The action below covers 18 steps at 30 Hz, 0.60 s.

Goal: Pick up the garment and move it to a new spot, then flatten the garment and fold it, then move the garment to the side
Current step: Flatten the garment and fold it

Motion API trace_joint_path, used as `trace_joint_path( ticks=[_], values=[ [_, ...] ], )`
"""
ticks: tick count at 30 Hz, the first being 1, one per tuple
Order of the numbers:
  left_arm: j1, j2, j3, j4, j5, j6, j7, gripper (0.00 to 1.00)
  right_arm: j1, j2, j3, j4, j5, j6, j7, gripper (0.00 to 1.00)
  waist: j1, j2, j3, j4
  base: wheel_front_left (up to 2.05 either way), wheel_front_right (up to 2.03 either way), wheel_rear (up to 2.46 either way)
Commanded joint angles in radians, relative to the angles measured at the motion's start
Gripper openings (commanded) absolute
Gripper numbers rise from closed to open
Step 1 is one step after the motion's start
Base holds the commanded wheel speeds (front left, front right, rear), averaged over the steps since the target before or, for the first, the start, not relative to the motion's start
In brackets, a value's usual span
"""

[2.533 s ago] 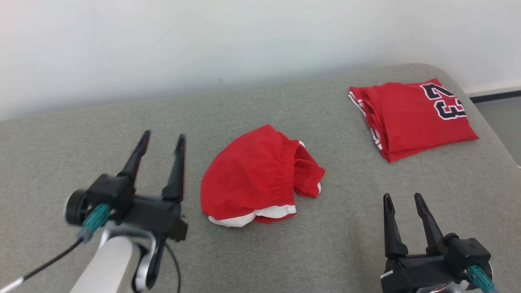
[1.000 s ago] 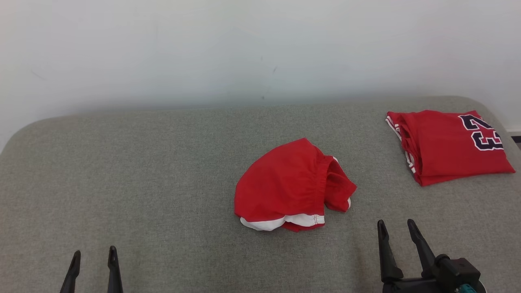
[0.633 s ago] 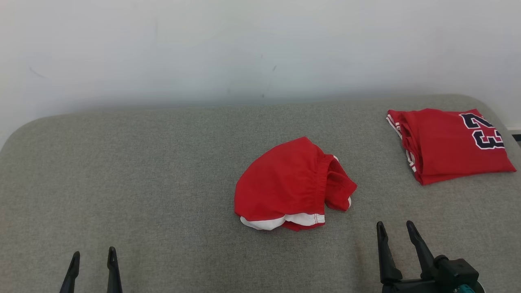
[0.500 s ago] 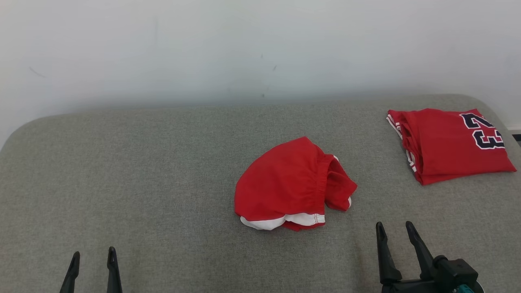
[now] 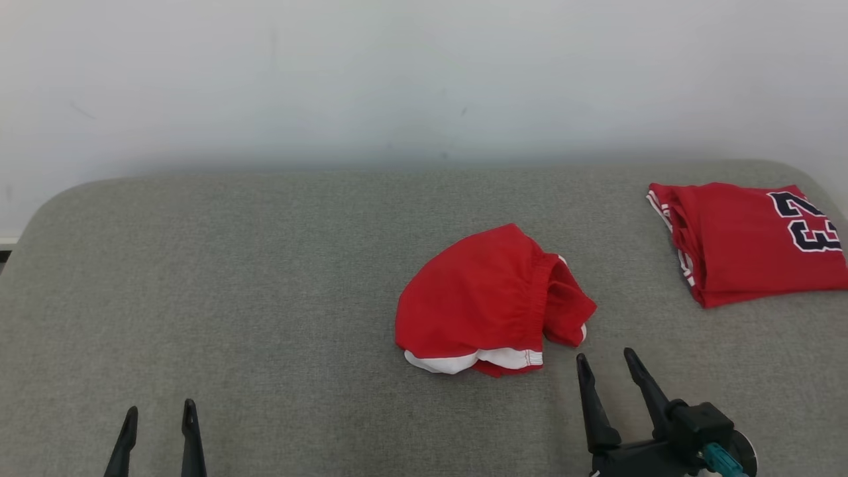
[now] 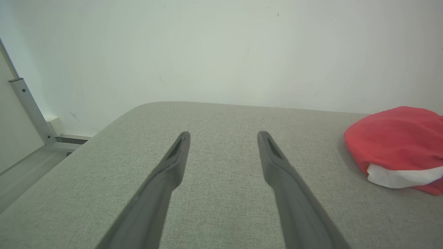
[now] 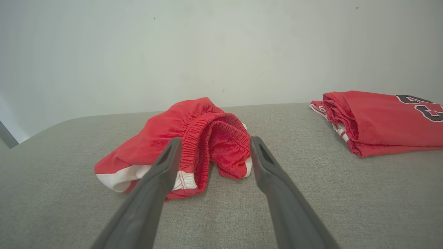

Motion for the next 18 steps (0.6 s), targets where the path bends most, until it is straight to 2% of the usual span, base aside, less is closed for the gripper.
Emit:
trace_joint_path(
  ticks=[1,18],
  values=[
    [-0.012,-0.005,-0.002,0.003,0.01,-0.006,-0.003,1.0,-0.023,-0.008,0.015,0.028,-0.011,-0.003,0.0,1.0,0.0,0.0,0.002,0.015,0.0,0.0,0.0],
    [-0.061,-0.021,-0.034,0.031,0.01,-0.02,-0.003,1.0,-0.213,-0.093,0.12,0.357,-0.005,-0.003,0.0,1.0,0.0,0.0,0.062,0.125,0.0,0.0,0.0]
  ],
)
